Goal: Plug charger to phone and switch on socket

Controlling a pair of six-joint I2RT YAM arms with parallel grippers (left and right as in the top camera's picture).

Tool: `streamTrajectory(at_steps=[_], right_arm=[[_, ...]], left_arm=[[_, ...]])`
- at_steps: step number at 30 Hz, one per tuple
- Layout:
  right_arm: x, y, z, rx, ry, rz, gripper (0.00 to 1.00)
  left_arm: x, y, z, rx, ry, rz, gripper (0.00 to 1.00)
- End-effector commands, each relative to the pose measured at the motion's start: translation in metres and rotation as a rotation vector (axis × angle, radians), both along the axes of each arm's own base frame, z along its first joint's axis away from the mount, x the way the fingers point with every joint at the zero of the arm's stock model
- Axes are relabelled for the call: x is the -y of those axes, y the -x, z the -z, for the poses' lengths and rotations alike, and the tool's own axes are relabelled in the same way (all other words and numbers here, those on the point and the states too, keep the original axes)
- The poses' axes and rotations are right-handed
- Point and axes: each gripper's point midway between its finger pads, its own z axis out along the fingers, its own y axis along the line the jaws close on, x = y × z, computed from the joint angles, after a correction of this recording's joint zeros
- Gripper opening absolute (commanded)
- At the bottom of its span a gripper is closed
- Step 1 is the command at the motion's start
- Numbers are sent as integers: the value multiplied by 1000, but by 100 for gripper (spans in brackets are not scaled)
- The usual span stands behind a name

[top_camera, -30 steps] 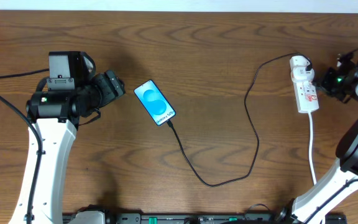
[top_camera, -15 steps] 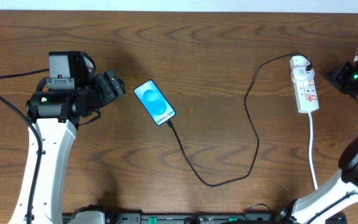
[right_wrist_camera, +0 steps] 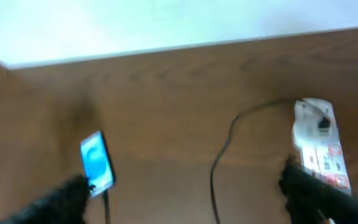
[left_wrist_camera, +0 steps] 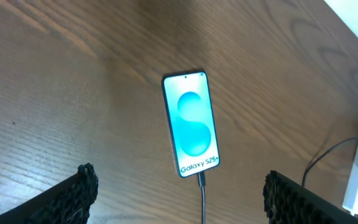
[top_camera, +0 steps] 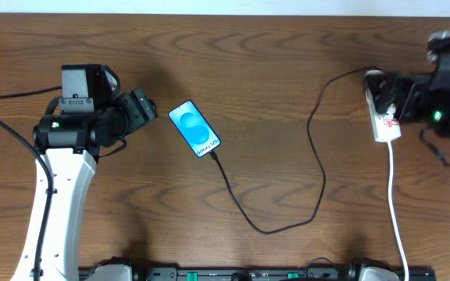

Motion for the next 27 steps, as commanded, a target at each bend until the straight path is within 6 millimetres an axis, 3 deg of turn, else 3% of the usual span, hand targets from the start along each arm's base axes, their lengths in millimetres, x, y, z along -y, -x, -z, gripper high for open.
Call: streamTrajectory(at_steps=[1,5,10,15,21,25,27], right_arm=[[-11,31,-8,4,41,-14,99],[-15,59,-9,-17,41,-12,99],[-11,72,-4,-47,62,17,99],[-6,68,-4,-37,79,34,99],[7,50,-17,194,284,79,99],[2,51,1,337,290,84,99],[0,53,19,407,289,84,99]], left_arm=[[-4,-1,1,2,-18,6,87],[-4,-1,1,2,-19,6,87],[-4,-1,1,2,-18,6,87],[-4,-1,1,2,-18,6,87],[-4,-1,1,2,-19,6,87],[-4,-1,1,2,-18,7,87],[-4,-1,1,1,-18,6,87]])
